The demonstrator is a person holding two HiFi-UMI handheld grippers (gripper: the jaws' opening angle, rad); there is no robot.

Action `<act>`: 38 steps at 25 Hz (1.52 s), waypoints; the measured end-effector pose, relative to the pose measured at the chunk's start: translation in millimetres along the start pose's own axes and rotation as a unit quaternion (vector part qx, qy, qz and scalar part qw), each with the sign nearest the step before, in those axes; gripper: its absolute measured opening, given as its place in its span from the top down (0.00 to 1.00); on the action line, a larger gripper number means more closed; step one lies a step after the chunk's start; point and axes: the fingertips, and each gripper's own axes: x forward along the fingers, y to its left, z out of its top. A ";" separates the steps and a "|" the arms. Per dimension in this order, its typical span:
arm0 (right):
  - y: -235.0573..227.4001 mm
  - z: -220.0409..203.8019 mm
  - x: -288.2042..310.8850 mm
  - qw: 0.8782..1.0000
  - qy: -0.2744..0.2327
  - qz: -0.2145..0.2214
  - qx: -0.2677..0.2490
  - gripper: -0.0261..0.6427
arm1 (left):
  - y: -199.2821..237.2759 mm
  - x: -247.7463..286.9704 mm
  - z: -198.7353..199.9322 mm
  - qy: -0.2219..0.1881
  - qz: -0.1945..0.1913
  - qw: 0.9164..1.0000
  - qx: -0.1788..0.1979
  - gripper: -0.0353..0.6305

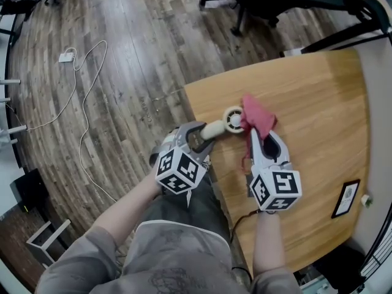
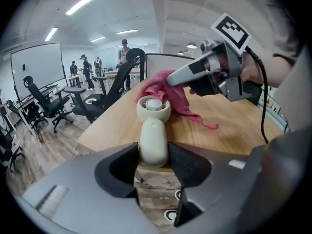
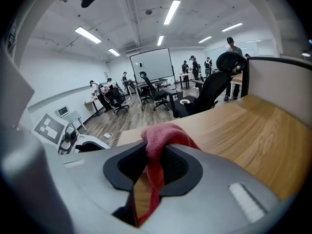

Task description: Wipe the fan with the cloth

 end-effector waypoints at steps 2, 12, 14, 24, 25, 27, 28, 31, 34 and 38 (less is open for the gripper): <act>4.2 -1.1 11.3 1.000 0.004 0.005 -0.001 0.84 | 0.0 0.5 0.4 -0.006 -0.011 1.000 0.001 0.66; 64.6 -8.9 41.9 0.997 0.025 0.077 -0.008 0.85 | 0.6 1.6 2.7 -0.020 -0.040 0.999 -0.005 0.66; 79.1 -13.1 44.4 0.995 0.032 0.096 -0.013 0.85 | 0.5 2.1 2.9 -0.022 -0.044 0.999 -0.005 0.66; 108.9 -38.4 42.9 0.976 0.118 0.178 -0.033 0.84 | 0.7 0.2 2.6 -0.019 -0.052 0.998 0.005 0.66; 102.2 -34.6 40.7 0.978 0.116 0.172 -0.038 0.84 | 0.7 0.2 3.4 -0.020 -0.053 0.998 0.005 0.66; 85.4 -24.2 36.6 0.982 0.098 0.154 -0.039 0.85 | 0.2 0.6 3.8 -0.021 -0.055 0.998 0.004 0.66; 74.5 -18.5 35.5 0.986 0.086 0.140 -0.034 0.85 | 0.0 1.0 3.5 -0.021 -0.057 0.998 0.004 0.66; 37.0 -3.4 35.8 0.994 0.057 0.092 -0.005 0.84 | 0.0 0.8 2.2 -0.023 -0.061 0.998 0.009 0.66; 8.3 6.2 37.3 0.998 0.039 0.047 0.010 0.84 | 0.5 1.3 2.0 -0.022 -0.062 0.998 0.012 0.66; 19.3 1.3 37.1 0.999 0.035 0.038 0.010 0.85 | -0.4 1.8 2.4 -0.022 -0.062 0.998 0.013 0.66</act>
